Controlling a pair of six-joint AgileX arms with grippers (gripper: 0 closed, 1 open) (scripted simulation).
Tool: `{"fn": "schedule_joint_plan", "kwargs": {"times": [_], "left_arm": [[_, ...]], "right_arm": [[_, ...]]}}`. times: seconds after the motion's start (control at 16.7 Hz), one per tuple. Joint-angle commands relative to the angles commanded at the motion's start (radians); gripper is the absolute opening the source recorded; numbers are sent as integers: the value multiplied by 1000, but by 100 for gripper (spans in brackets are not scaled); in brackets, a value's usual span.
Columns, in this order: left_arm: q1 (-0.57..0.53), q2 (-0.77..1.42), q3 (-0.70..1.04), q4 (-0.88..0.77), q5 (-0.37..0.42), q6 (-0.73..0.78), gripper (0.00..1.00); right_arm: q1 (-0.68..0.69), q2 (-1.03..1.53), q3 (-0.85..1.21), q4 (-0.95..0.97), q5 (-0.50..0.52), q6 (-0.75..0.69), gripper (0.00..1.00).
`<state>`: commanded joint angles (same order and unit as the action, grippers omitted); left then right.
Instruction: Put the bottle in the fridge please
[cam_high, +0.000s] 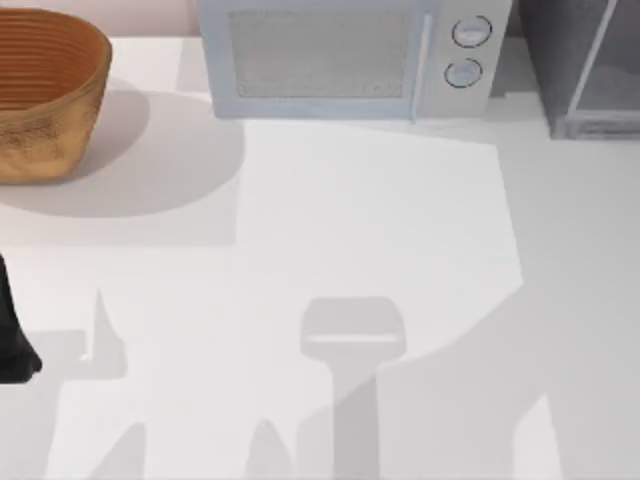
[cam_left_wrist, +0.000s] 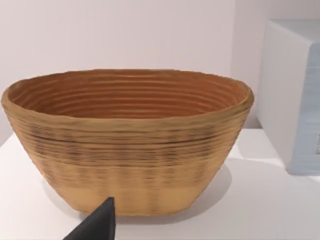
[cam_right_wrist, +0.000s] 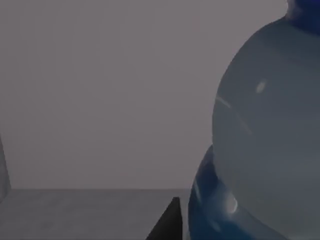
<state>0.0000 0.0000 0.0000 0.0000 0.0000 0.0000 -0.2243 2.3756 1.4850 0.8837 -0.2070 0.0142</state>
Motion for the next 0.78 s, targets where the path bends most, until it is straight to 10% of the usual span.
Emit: {"fn": "schedule_joint_plan", "kwargs": {"times": [0.42,0.78], "left_arm": [[0,0,0,0,0,0,100],[0,0,0,0,0,0,100]], "right_arm": [[0,0,0,0,0,0,98],[0,0,0,0,0,0,100]]}}
